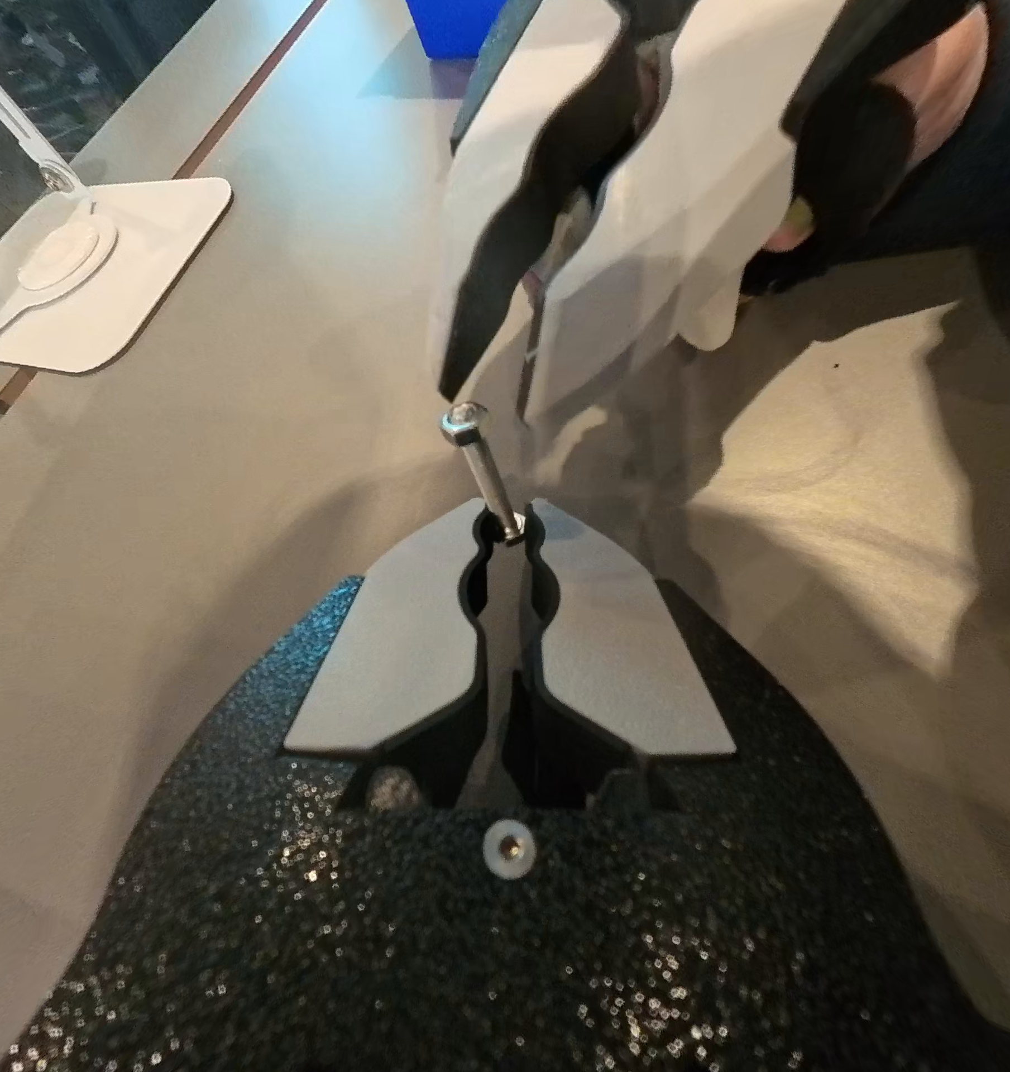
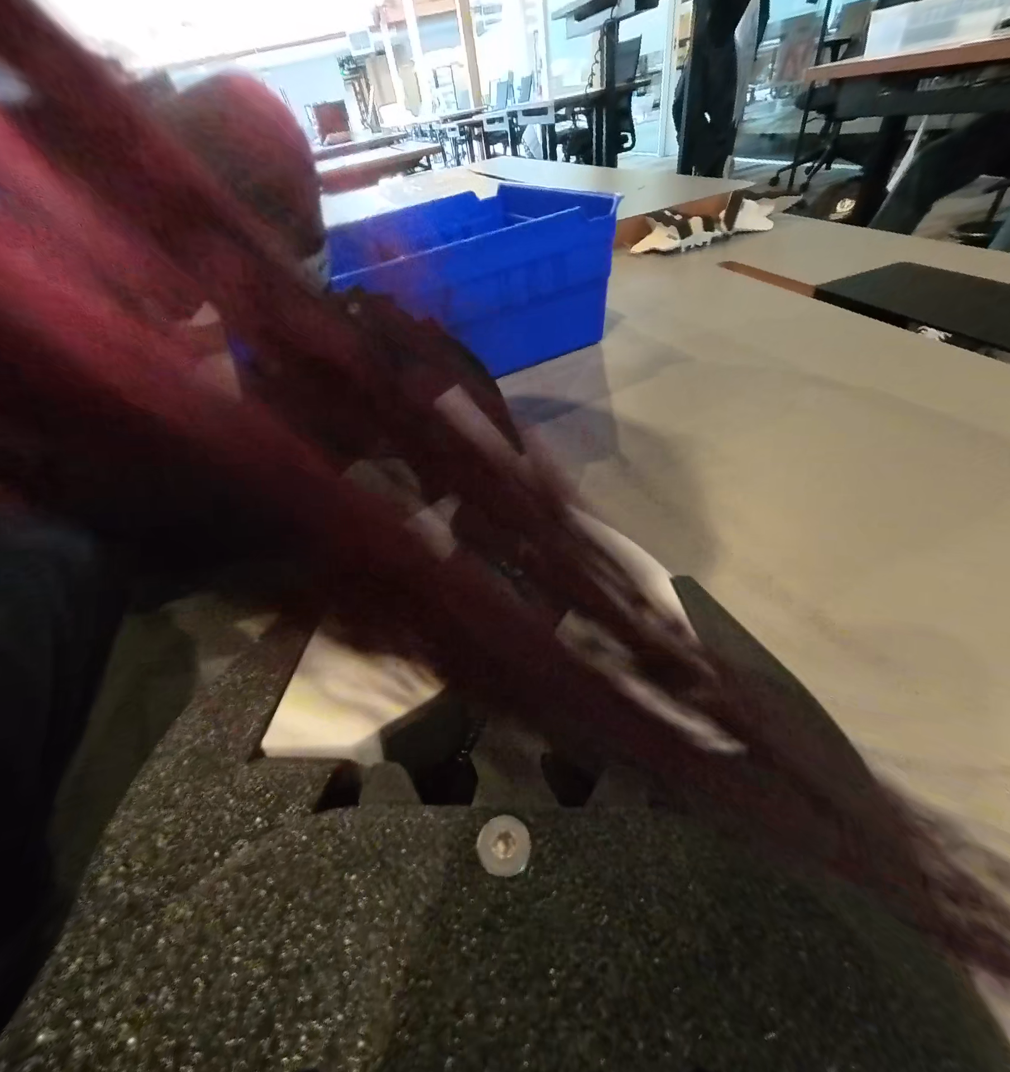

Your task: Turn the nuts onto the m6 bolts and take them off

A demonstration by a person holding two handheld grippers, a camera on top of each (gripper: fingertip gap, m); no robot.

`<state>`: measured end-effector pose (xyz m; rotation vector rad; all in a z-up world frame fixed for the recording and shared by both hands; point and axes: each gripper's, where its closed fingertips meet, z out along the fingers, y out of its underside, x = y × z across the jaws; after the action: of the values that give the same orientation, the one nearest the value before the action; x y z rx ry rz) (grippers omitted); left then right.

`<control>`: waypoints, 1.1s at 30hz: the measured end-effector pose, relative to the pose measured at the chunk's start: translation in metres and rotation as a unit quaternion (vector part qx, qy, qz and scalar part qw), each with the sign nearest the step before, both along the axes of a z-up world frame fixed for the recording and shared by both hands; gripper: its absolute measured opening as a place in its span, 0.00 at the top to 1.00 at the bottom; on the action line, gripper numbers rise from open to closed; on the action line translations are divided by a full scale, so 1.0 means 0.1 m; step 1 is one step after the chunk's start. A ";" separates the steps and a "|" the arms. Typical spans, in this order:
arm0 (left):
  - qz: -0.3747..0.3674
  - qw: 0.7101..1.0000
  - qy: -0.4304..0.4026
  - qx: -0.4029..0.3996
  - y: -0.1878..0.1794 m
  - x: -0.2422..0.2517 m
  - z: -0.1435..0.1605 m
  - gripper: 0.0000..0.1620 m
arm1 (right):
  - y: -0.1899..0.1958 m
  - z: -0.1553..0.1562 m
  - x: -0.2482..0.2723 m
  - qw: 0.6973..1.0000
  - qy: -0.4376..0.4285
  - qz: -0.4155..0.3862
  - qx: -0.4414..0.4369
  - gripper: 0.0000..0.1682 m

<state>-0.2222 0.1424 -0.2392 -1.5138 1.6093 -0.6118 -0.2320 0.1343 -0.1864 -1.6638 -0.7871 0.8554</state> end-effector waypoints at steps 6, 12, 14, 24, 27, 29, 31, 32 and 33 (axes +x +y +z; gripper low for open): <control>0.000 1.000 -0.001 -0.001 0.00 0.00 0.00 0.94 | -0.14 0.05 -0.02 0.998 0.023 0.050 -0.003 0.98; -0.001 1.000 0.001 -0.001 0.00 0.00 0.00 0.94 | 0.00 0.02 0.02 1.000 0.008 -0.002 0.001 0.88; -0.002 1.000 0.001 -0.002 0.00 0.00 0.00 0.94 | -0.02 0.00 -0.01 1.000 -0.005 0.004 0.006 0.91; -0.004 1.000 0.001 -0.003 -0.01 0.00 0.00 0.94 | -0.02 0.04 0.02 0.999 -0.011 -0.010 0.033 0.88; -0.004 1.000 0.001 -0.003 -0.01 0.00 0.00 0.94 | -0.02 0.00 0.00 0.999 -0.025 -0.009 0.028 0.86; -0.003 1.000 0.001 -0.003 -0.01 0.00 0.00 0.94 | -0.09 0.01 -0.03 0.999 -0.022 0.020 0.029 0.93; -0.003 1.000 0.001 -0.003 -0.01 0.00 0.00 0.94 | -0.18 0.03 -0.05 0.998 -0.009 0.052 0.025 1.00; -0.004 1.000 0.001 -0.003 -0.01 0.00 0.00 0.94 | -0.16 0.03 -0.04 0.999 -0.005 0.047 0.023 1.00; -0.004 1.000 0.001 -0.003 -0.01 0.00 0.00 0.94 | -0.13 0.03 -0.03 0.999 -0.003 0.037 0.021 0.97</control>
<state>-0.2219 0.1412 -0.2391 -1.5139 1.6165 -0.6207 -0.2345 0.1209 -0.1829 -1.6102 -0.8698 0.8796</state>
